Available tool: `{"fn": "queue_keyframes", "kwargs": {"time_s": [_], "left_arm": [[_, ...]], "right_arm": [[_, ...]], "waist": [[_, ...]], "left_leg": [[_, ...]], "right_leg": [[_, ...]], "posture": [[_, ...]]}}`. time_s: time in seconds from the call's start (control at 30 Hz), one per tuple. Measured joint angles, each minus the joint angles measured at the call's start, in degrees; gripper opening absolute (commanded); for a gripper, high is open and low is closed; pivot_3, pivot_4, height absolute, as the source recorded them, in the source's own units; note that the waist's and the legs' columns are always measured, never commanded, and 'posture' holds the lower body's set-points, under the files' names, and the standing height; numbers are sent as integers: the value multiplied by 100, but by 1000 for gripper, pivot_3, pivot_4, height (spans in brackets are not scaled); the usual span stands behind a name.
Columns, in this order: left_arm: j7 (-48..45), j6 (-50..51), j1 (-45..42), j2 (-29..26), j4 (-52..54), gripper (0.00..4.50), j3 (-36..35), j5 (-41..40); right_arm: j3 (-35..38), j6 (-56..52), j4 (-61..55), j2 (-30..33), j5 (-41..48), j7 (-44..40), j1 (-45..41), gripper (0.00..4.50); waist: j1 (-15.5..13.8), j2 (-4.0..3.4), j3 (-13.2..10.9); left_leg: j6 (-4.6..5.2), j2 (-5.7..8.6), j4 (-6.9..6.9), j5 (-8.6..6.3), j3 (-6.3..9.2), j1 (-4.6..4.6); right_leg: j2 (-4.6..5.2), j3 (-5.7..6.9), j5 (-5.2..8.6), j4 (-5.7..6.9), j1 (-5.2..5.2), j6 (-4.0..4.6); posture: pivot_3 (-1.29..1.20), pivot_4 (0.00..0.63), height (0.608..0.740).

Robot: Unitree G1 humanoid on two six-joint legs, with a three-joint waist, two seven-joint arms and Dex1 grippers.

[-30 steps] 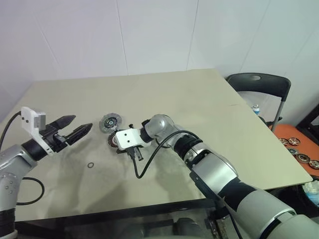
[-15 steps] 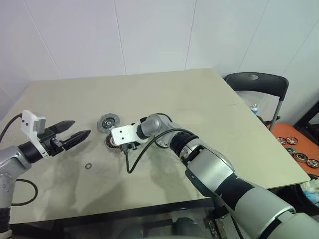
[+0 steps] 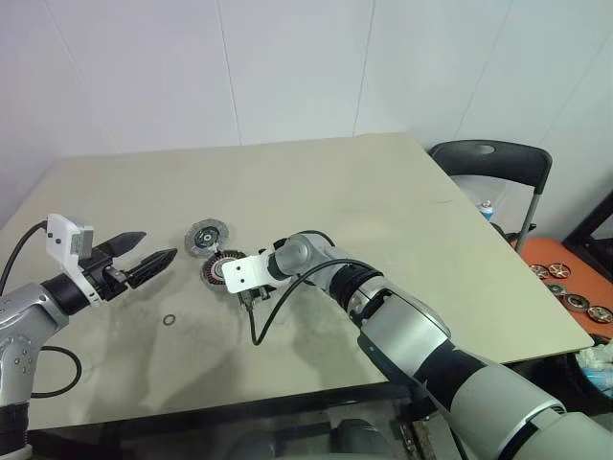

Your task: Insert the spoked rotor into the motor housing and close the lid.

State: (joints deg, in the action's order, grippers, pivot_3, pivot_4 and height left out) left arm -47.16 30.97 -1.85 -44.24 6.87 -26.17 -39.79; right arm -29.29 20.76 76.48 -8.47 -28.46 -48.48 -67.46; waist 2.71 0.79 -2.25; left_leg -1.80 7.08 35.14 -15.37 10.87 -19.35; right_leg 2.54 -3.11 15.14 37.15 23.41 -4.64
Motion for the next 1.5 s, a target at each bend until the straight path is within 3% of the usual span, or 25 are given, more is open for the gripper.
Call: {"fn": "queue_keyframes", "kwargs": {"time_s": [0.2,0.33,0.47,0.9,1.13,1.3,1.5], "left_arm": [[60,-3,-3,64,0,4500,0,34],[113,-10,-9,77,0,4500,1,54],[122,-27,-15,106,0,4500,0,57],[222,-49,-101,194,-15,4500,7,138],[236,-51,-122,273,-25,4500,19,180],[237,-52,-122,328,-28,4500,25,186],[240,-53,-132,375,-29,4500,53,191]], "right_arm": [[-1,70,0,-1,0,-67,0,2220],[28,176,-21,0,13,-139,-1,1363],[62,239,-41,-1,61,-129,-9,35],[97,317,-26,2,107,-475,-25,35],[142,342,-274,106,343,-1667,-122,35],[165,337,-811,641,637,-2943,-123,35],[137,446,-1025,1529,620,-3387,46,35]], "waist": [[-4,0,0],[-1,0,0],[-6,0,0],[0,2,1],[0,2,1],[-18,4,3],[-6,26,16]], "left_leg": [[0,-1,0,0,0,-1],[0,-1,0,0,-1,0],[0,-1,-1,0,-1,-1],[-9,-1,0,5,-1,-8],[-8,-1,1,4,-1,-8],[0,1,9,0,1,-8],[-1,-2,6,0,-1,-8]], "right_leg": [[-1,0,0,-1,0,0],[-1,0,0,-1,-1,0],[0,0,0,-2,0,0],[0,0,0,-2,2,0],[0,1,0,-2,1,0],[2,4,-1,-4,-6,-1],[8,3,-1,-3,-3,0]], "posture": [[0,0,740],[0,0,740],[0,0,740],[0,0,740],[0,0,740],[0,0,740],[0,0,740]]}}
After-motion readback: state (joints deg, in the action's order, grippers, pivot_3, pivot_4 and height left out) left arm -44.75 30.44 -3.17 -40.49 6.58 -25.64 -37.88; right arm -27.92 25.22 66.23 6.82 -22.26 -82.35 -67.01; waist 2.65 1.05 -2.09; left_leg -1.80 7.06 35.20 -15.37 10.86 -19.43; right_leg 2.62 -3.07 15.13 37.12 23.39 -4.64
